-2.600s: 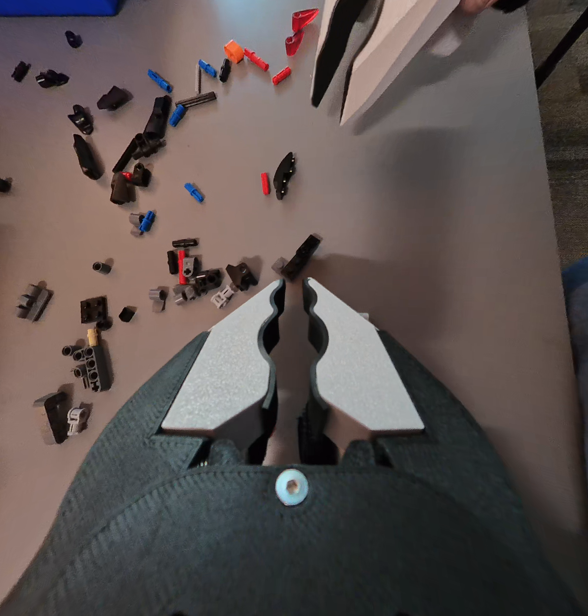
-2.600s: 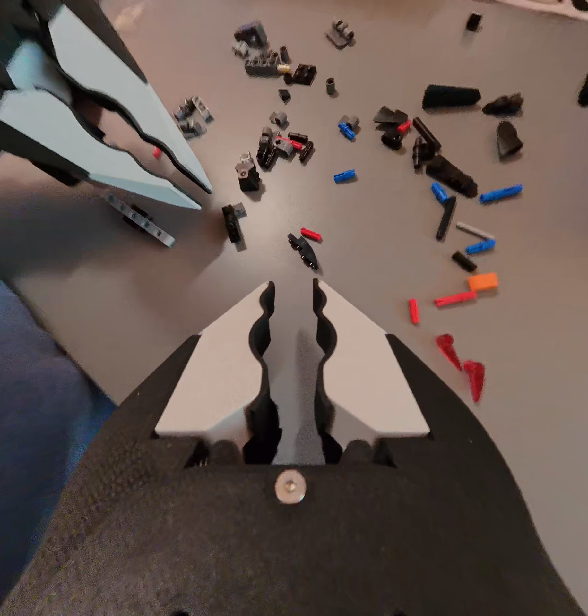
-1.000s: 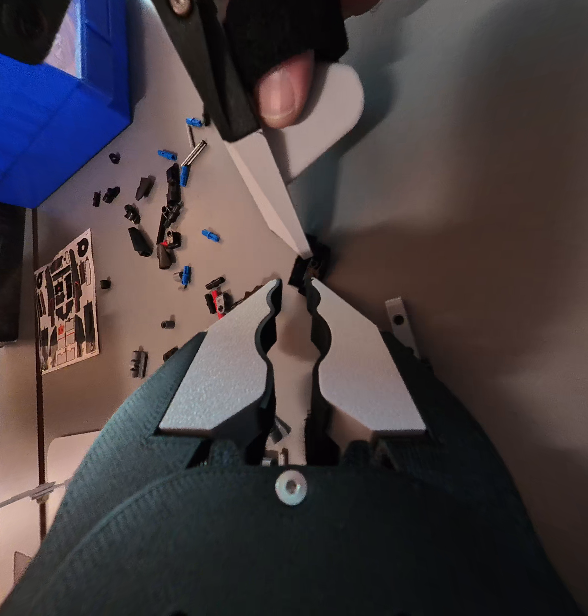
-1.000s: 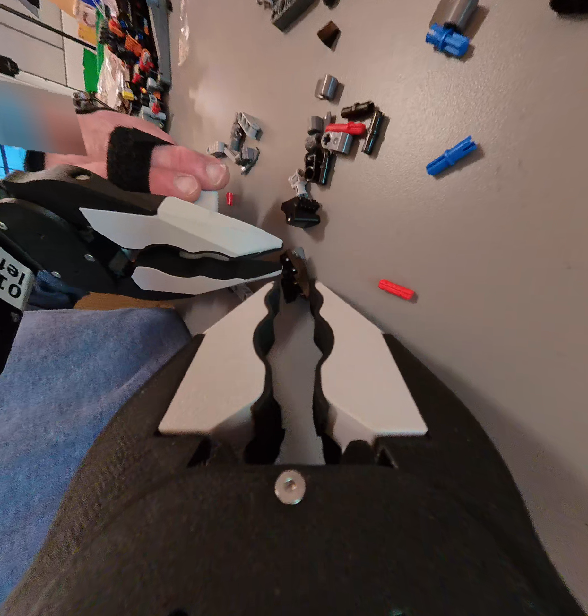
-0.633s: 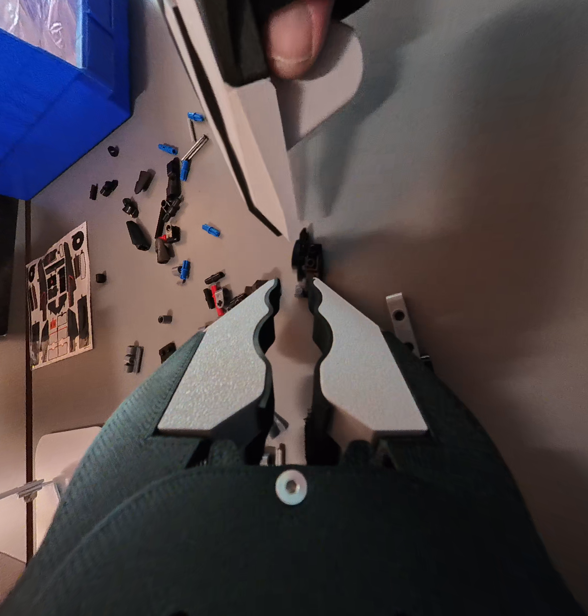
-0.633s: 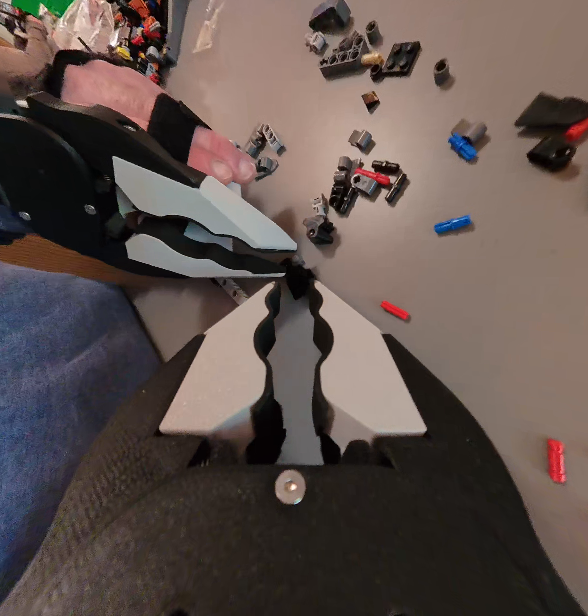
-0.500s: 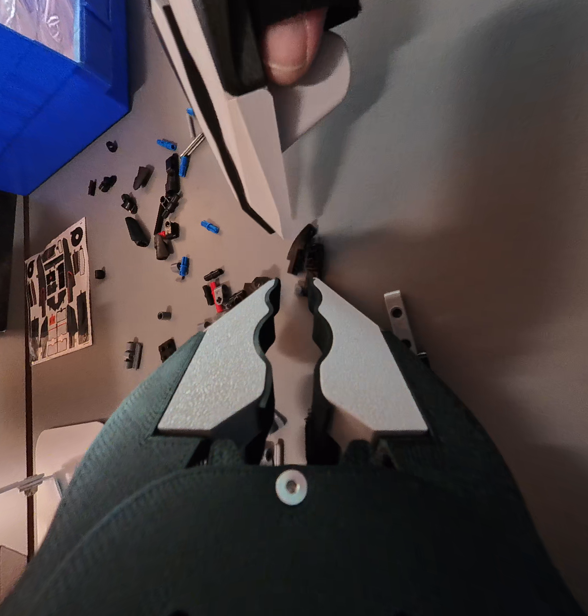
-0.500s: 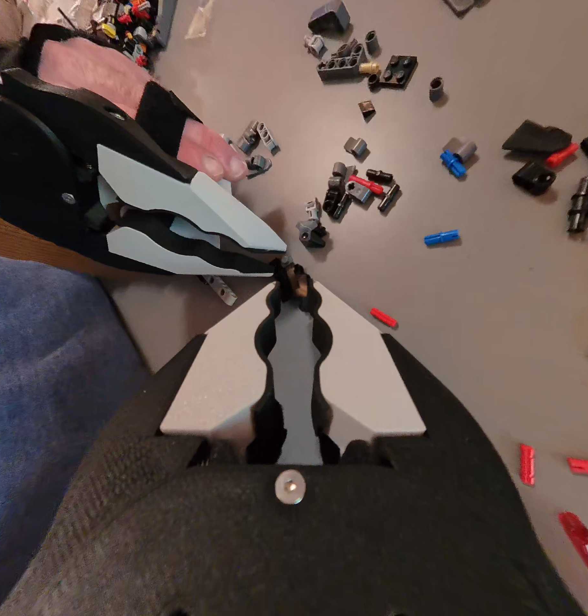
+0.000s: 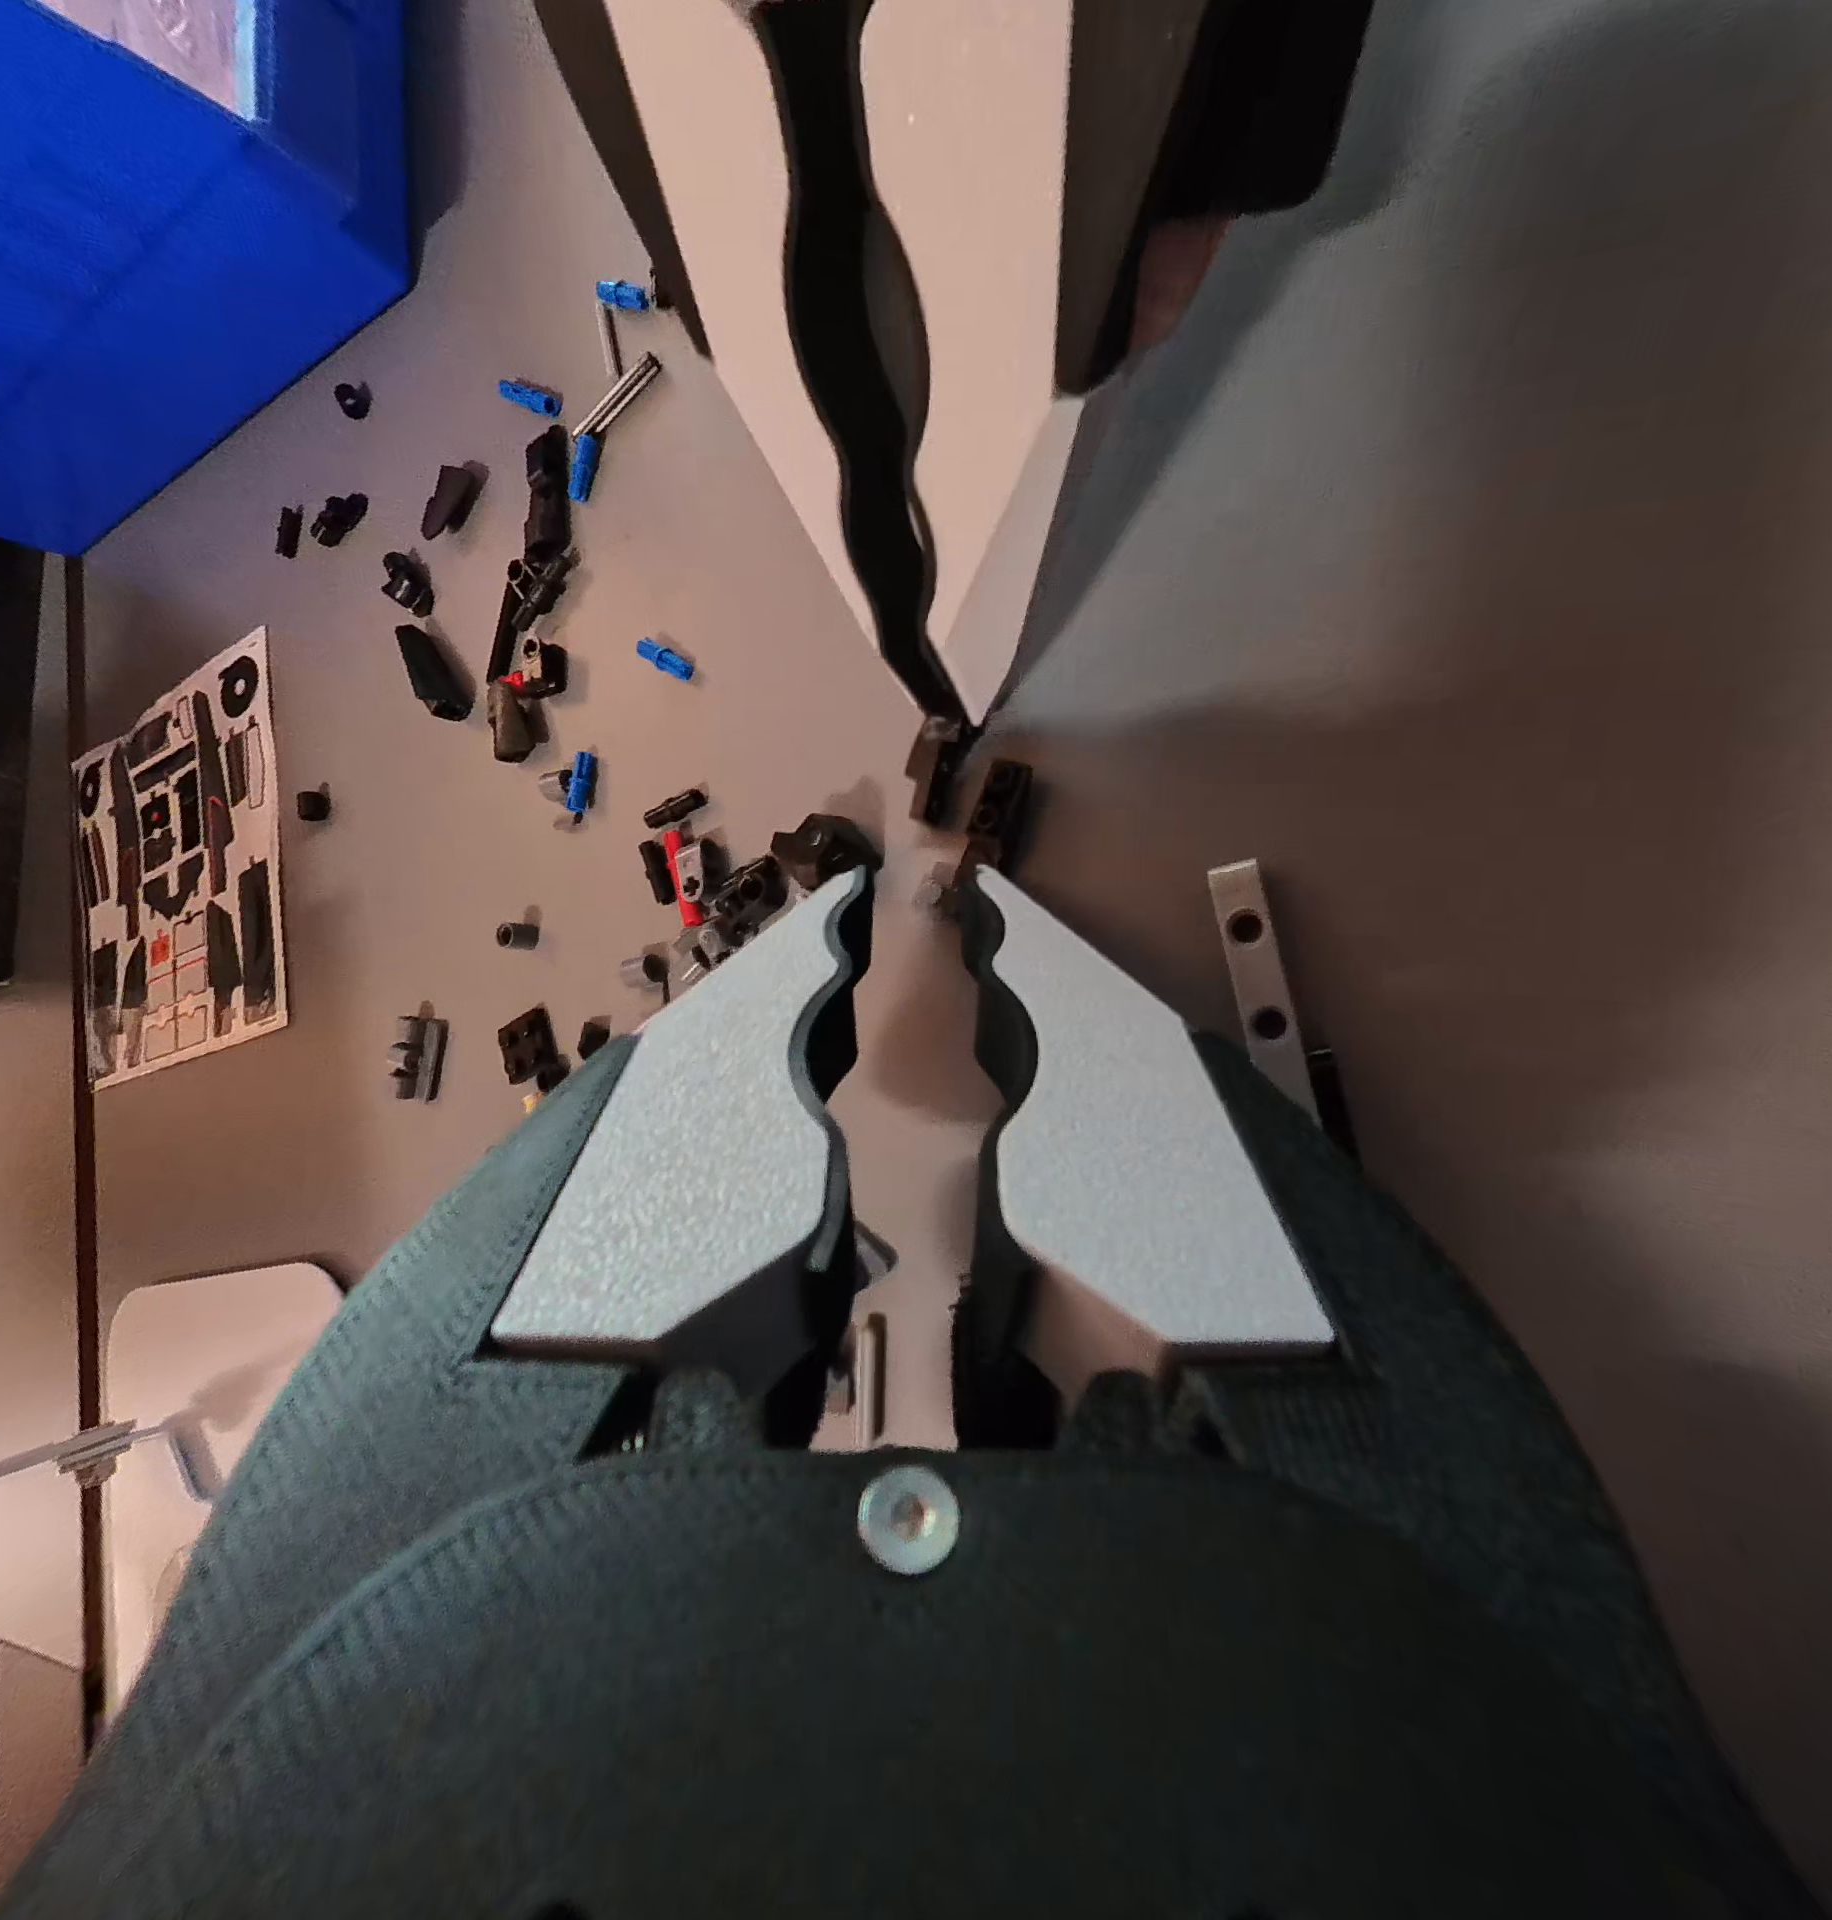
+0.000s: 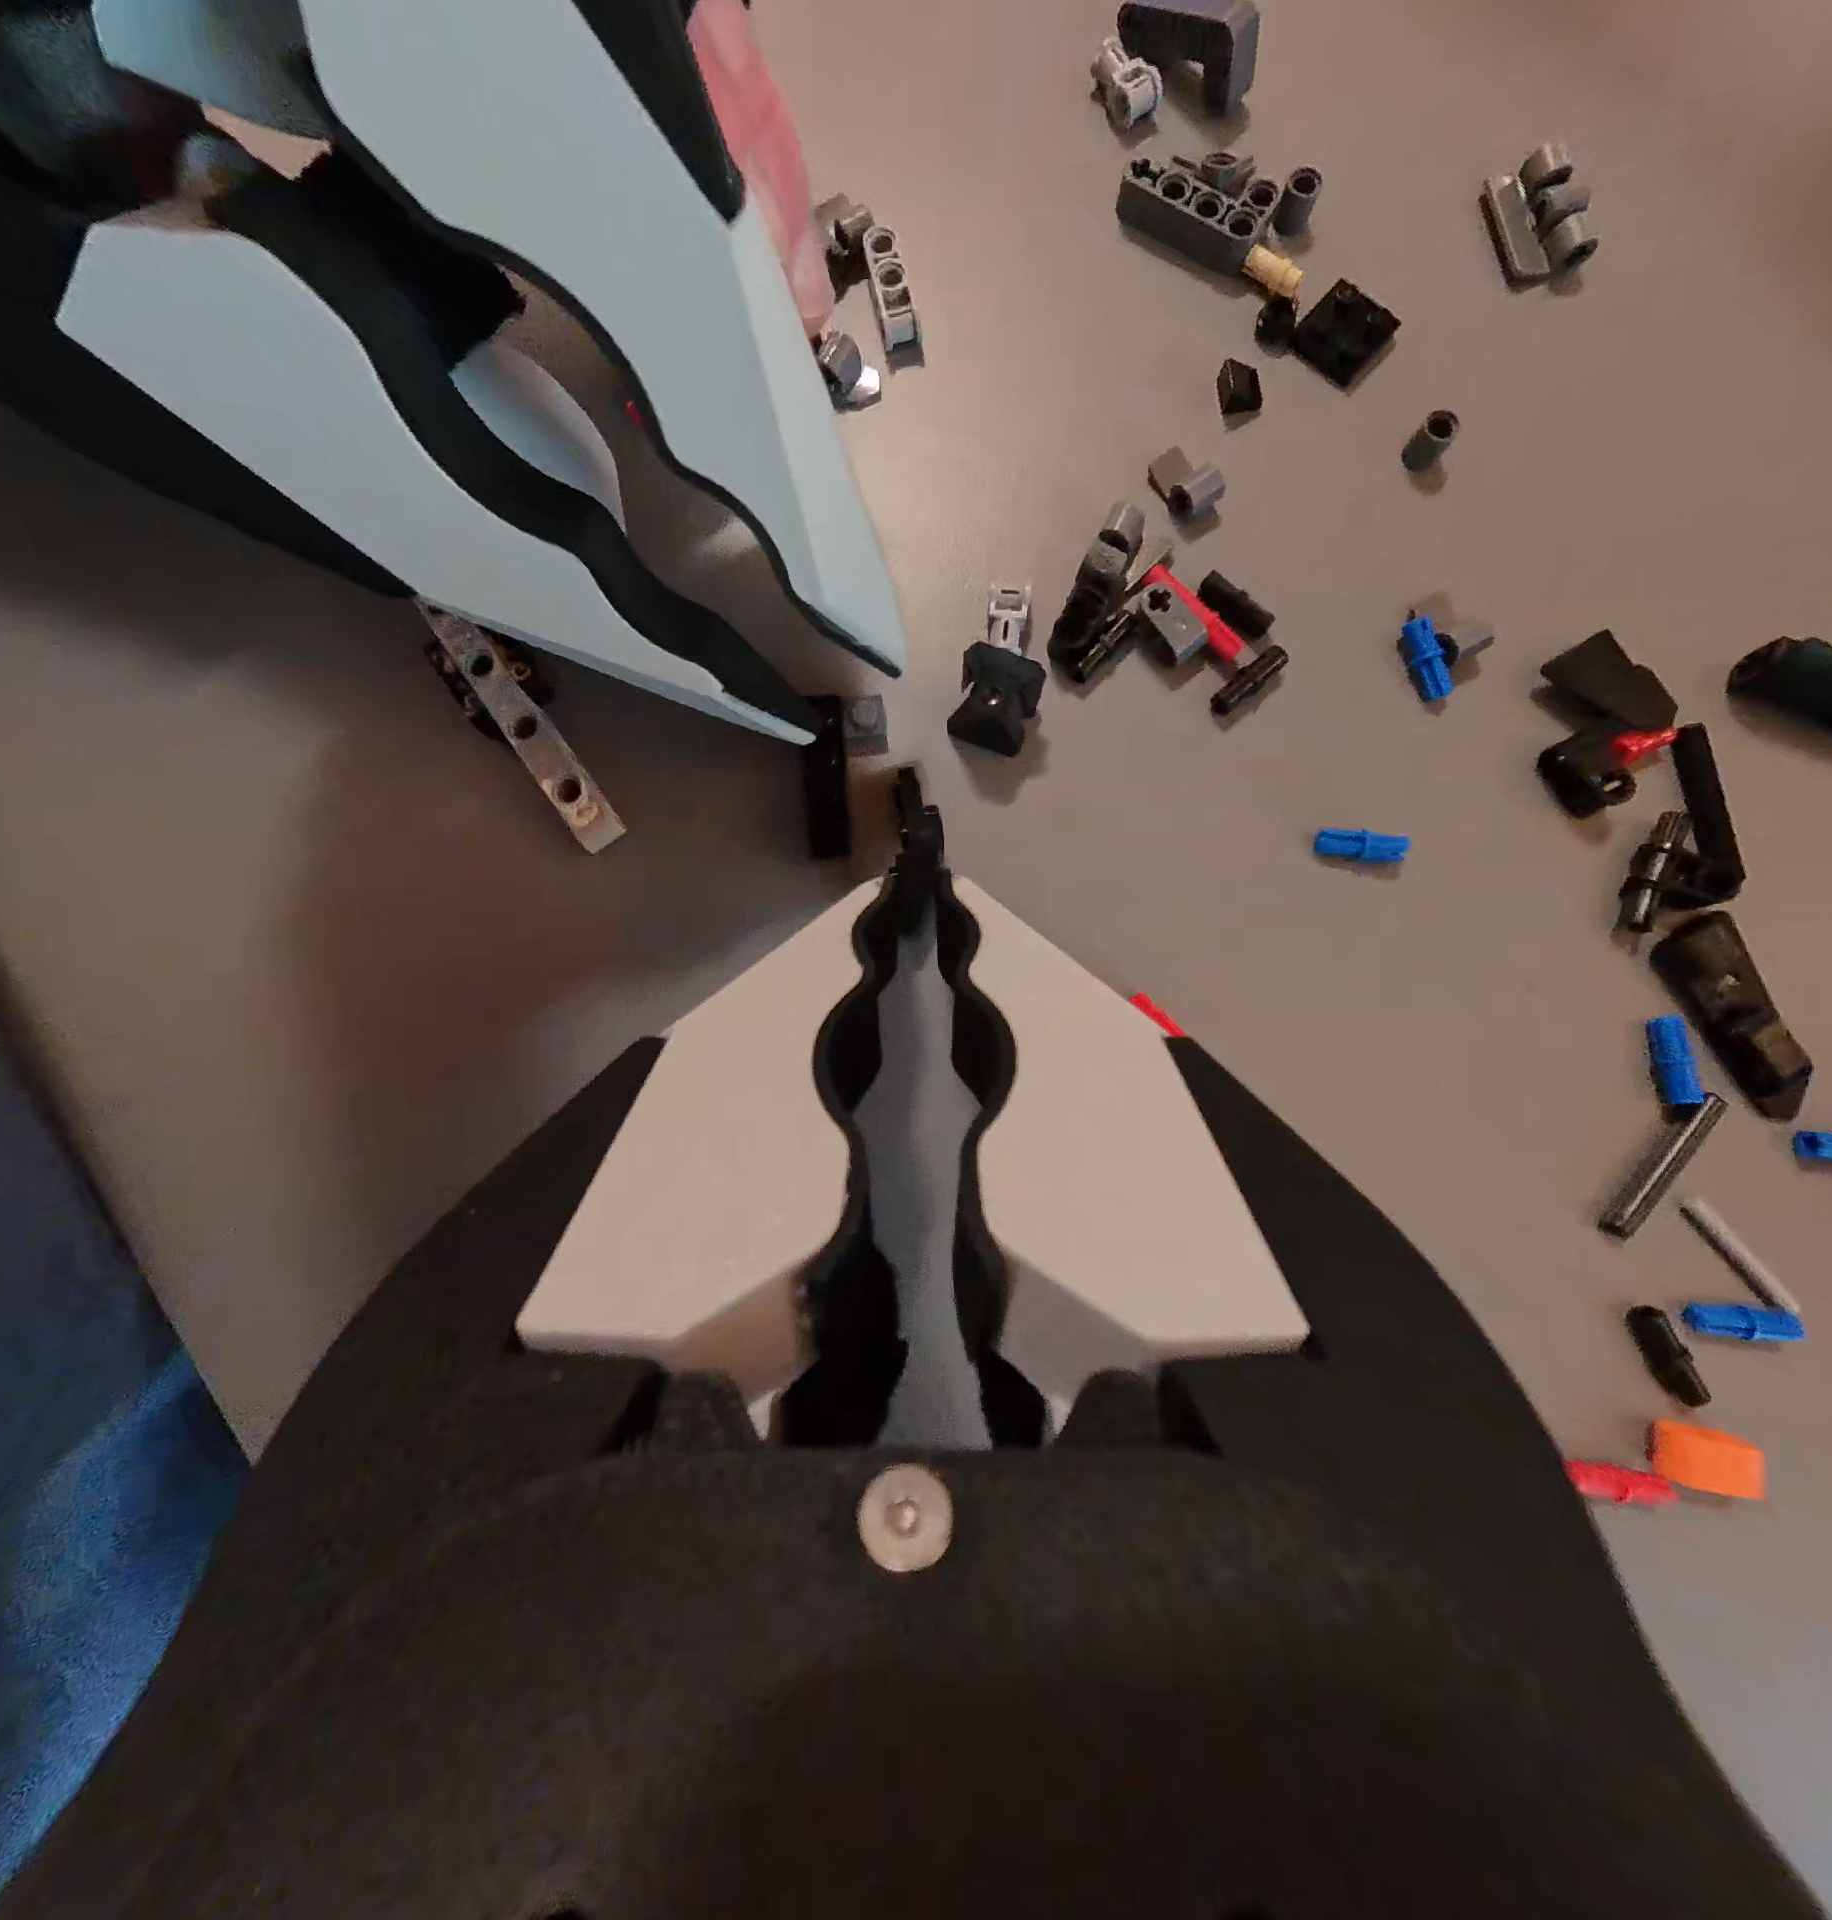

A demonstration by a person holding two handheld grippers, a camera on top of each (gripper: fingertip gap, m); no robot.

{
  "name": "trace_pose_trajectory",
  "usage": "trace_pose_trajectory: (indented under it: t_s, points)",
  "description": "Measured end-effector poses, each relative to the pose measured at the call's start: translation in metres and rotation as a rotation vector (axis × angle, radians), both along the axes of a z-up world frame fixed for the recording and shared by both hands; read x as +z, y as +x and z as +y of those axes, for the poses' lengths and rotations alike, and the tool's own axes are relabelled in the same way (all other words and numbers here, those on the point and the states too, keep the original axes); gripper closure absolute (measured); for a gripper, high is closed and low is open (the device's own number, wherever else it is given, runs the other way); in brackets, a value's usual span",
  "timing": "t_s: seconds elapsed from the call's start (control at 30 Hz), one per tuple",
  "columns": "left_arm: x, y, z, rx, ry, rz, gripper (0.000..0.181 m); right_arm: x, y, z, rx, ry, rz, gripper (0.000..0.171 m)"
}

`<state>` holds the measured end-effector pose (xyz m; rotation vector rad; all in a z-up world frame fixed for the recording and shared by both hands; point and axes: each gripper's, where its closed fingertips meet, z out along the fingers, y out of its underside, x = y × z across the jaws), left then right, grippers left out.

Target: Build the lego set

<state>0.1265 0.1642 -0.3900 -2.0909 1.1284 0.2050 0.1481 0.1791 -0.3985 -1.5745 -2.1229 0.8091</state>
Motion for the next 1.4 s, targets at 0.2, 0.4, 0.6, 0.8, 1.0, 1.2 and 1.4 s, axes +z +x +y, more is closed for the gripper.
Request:
trace_pose_trajectory:
  t_s: [0.2, 0.4, 0.6, 0.8, 1.0, 1.2, 1.4]
  points:
    - [0.014, 0.004, 0.005, -0.017, 0.055, -0.005, 0.163, 0.028, -0.002, -0.005, -0.122, -0.496, -0.021, 0.168]
    - [0.026, 0.019, 0.009, -0.098, 0.089, -0.003, 0.166, 0.035, 0.009, -0.012, -0.098, -0.753, -0.151, 0.168]
    - [0.028, 0.028, 0.007, -0.138, 0.098, -0.008, 0.17, 0.039, 0.015, -0.014, -0.093, -0.89, -0.193, 0.168]
    - [0.032, 0.032, 0.005, -0.181, 0.116, -0.007, 0.165, 0.048, 0.019, -0.015, -0.079, -0.999, -0.192, 0.168]
    - [0.035, 0.04, 0.001, -0.234, 0.102, -0.011, 0.174, 0.052, 0.021, -0.02, -0.048, -1.041, -0.207, 0.169]
    - [0.037, 0.039, -0.001, -0.188, 0.03, -0.132, 0.175, 0.063, 0.014, -0.018, -0.005, -0.947, -0.057, 0.158]
    - [0.045, 0.04, -0.004, -0.157, -0.095, -0.324, 0.175, 0.067, 0.02, -0.014, 0.179, -0.277, 0.115, 0.153]
